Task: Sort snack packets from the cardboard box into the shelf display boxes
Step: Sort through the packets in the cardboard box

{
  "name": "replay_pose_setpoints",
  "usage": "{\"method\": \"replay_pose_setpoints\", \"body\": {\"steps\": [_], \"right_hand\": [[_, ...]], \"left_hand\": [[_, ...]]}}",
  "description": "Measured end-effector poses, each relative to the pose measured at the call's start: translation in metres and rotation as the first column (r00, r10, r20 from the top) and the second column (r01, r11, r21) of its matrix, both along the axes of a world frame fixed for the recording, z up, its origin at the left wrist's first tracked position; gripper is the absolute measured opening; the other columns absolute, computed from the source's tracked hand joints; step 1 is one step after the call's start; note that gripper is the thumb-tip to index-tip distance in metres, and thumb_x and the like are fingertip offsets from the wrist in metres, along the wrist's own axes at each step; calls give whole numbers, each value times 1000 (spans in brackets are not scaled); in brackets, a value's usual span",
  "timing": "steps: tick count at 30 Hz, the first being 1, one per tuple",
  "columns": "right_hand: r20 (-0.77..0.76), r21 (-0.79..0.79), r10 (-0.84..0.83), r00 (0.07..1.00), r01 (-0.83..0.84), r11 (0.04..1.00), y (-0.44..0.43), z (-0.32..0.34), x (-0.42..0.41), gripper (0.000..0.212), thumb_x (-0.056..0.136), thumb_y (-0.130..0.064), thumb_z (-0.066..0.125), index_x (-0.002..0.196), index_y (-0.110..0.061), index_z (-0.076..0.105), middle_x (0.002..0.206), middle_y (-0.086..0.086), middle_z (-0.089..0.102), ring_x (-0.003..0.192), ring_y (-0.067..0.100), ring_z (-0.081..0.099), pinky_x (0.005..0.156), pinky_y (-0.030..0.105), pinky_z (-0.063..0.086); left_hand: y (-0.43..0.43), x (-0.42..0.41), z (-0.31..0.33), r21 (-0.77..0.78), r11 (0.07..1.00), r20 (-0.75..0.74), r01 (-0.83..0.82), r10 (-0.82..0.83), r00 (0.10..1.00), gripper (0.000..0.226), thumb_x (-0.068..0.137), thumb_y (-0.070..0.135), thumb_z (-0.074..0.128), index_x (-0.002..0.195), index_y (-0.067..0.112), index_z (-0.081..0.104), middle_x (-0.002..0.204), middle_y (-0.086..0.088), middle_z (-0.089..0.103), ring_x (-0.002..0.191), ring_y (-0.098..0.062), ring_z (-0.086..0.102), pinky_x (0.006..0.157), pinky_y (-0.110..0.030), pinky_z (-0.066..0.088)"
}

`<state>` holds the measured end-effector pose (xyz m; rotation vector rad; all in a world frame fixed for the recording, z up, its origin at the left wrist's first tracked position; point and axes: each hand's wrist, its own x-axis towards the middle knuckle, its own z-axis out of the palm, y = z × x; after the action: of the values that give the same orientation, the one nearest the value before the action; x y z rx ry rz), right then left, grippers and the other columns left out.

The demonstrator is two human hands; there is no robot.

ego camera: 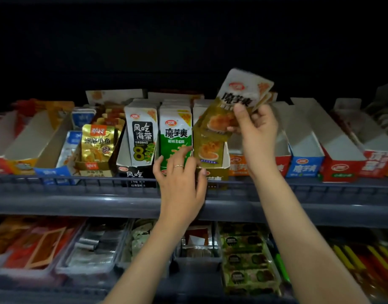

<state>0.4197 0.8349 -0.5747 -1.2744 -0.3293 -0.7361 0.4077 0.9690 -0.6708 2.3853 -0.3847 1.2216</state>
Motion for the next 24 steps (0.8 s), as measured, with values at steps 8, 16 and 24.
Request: {"method": "replay_pose_setpoints", "body": {"steps": [8, 16, 24], "right_hand": [[-158, -104, -19, 987, 3, 995, -1, 1, 23, 13, 94, -11, 56, 106, -11, 52, 93, -3, 64, 73, 2, 66, 53, 15, 52], [-193, -545, -91, 977, -30, 838, -11, 0, 35, 22, 90, -14, 61, 105, -25, 49, 99, -11, 61, 96, 7, 61, 75, 19, 51], [-60, -817, -367, 928, 166, 553, -4, -8, 31, 69, 72, -24, 79, 126, -22, 37, 117, 3, 57, 106, 24, 58, 87, 43, 50]], "left_hand": [[10, 0, 0, 53, 997, -15, 53, -52, 999, 19, 90, 29, 42, 94, 18, 57, 128, -6, 55, 119, -19, 48, 103, -42, 21], [9, 2, -1, 84, 996, 1, 19, -19, 1000, 20, 89, 28, 44, 93, 16, 59, 127, -6, 56, 116, -22, 52, 101, -43, 24], [6, 1, -1, 71, 997, 14, 3, -4, 1000, 20, 88, 27, 44, 92, 14, 58, 126, -6, 56, 114, -21, 51, 100, -43, 25]]}}
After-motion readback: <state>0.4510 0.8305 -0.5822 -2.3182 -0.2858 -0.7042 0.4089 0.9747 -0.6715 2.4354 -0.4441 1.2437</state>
